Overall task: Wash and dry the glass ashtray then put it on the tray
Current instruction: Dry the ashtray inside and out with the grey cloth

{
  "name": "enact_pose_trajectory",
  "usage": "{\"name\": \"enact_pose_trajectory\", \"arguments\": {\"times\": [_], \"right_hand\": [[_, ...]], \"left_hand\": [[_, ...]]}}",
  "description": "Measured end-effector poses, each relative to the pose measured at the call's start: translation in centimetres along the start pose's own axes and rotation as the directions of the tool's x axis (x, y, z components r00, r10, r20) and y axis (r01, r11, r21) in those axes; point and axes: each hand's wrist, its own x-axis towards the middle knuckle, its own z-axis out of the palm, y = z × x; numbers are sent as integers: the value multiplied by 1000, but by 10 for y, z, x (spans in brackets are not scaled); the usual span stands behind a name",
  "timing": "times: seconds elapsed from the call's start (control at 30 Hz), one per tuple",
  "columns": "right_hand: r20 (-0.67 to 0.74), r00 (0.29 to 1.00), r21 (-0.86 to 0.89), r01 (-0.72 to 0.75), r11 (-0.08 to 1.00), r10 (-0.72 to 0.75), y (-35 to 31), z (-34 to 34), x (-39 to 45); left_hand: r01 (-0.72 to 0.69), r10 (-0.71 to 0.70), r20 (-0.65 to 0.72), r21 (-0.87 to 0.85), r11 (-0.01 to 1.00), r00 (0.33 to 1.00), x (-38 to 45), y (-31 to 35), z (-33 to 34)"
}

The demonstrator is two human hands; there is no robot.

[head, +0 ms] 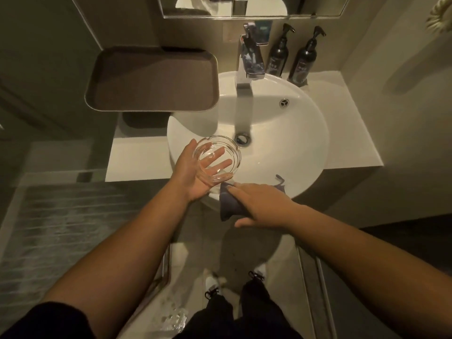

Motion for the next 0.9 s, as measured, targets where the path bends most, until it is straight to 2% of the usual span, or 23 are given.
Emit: {"name": "enact_pose_trajectory", "arguments": {"times": [0.23, 0.4, 0.53, 0.63, 0.73, 0.8, 0.9], "right_hand": [[-26, 999, 0, -41, 999, 41, 2, 7, 11], [-117, 990, 46, -71, 996, 76, -2, 12, 9], [-57, 994, 90, -88, 992, 93, -1, 11, 1], [-16, 991, 226, -126, 966, 133, 2, 1, -9], [73, 977, 426, -213, 879, 201, 7, -23, -20], [55, 966, 570, -238, 786, 253, 12, -39, -26], [17, 909, 789, -268, 553, 416, 19, -57, -31]], "left_hand": [[6, -6, -1, -3, 1000, 1000, 4, 0, 1], [-11, 11, -23, -6, 1000, 1000, 4, -1, 2], [-11, 11, -31, 1, 1000, 999, 2, 0, 0], [-7, 7, -33, 13, 1000, 999, 2, -1, -1], [1, -1, -41, 15, 1000, 999, 3, -1, 0], [7, -7, -39, 13, 1000, 999, 3, 0, 1], [21, -20, -38, 28, 999, 999, 3, 0, 3]]}}
